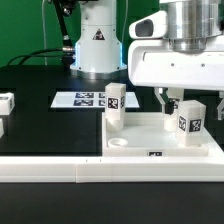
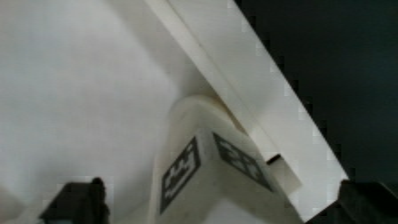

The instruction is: Assemble square table

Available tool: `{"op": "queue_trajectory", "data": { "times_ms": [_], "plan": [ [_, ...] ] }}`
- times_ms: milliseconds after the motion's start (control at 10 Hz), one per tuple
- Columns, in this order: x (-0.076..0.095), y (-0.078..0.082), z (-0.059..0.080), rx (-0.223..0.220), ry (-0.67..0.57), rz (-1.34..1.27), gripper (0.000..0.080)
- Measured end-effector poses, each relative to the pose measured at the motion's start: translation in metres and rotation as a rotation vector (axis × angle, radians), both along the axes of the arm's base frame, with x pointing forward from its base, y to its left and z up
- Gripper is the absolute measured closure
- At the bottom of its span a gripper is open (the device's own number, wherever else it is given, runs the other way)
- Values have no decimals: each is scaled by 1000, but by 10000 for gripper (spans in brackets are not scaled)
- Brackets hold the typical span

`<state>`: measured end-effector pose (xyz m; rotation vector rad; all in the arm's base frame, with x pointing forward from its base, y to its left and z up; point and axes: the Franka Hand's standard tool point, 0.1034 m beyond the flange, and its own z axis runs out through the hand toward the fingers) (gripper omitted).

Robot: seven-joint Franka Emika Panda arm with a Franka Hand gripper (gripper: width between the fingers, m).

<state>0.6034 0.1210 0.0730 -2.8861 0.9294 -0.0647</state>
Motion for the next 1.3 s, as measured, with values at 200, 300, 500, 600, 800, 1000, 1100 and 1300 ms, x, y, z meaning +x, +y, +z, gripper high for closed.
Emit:
{"op": "queue_trajectory", "data": {
  "times_ms": [200, 300, 500, 600, 800, 1000, 1100, 1300],
  "plan": [
    [1, 1, -1, -22, 4, 194, 150],
    [2, 2, 0, -42, 10, 306, 150],
    [3, 2, 1, -65, 9, 451, 150],
    [4, 1, 2, -77, 2, 532, 150],
    [7, 5, 3, -89, -33, 608, 150],
    [5, 3, 0, -110, -65, 740, 150],
    [5, 3, 0, -114, -67, 774, 150],
    [5, 2, 0, -113, -66, 769, 284]
  ]
}}
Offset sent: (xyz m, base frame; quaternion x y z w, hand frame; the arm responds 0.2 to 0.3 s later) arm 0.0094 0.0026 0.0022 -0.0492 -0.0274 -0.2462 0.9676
